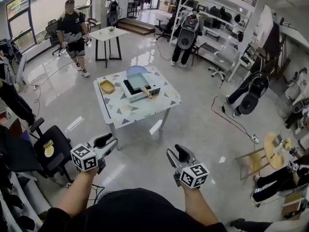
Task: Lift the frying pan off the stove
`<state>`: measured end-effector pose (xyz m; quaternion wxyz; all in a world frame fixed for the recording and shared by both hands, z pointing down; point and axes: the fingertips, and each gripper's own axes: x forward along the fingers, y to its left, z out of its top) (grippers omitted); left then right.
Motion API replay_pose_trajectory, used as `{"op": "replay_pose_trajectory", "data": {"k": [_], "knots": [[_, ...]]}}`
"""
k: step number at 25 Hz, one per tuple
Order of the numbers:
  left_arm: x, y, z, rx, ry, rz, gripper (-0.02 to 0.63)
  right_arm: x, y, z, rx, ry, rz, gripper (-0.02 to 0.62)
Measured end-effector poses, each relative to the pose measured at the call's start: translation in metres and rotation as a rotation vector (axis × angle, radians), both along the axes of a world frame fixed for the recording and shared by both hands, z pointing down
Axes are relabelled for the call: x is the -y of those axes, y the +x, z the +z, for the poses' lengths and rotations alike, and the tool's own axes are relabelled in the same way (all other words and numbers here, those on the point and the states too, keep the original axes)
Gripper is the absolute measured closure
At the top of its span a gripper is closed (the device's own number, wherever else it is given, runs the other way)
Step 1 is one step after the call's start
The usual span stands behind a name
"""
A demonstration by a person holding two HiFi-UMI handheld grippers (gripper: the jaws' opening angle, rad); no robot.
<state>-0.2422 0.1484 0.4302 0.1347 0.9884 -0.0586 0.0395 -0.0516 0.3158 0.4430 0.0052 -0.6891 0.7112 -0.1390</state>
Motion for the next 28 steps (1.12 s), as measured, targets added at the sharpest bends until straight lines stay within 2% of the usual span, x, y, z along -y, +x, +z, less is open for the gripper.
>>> {"op": "replay_pose_trajectory", "data": {"k": [15, 28], "knots": [[-0.01, 0.015, 0.015, 0.091, 0.007, 0.006, 0.446, -0.012, 0.027, 0.007, 0.046, -0.008, 0.024, 0.388], [0.013, 0.049, 0.037, 0.095, -0.034, 0.036, 0.446, -0.009, 0.053, 0.022, 0.079, -0.038, 0.078, 0.388]]}}
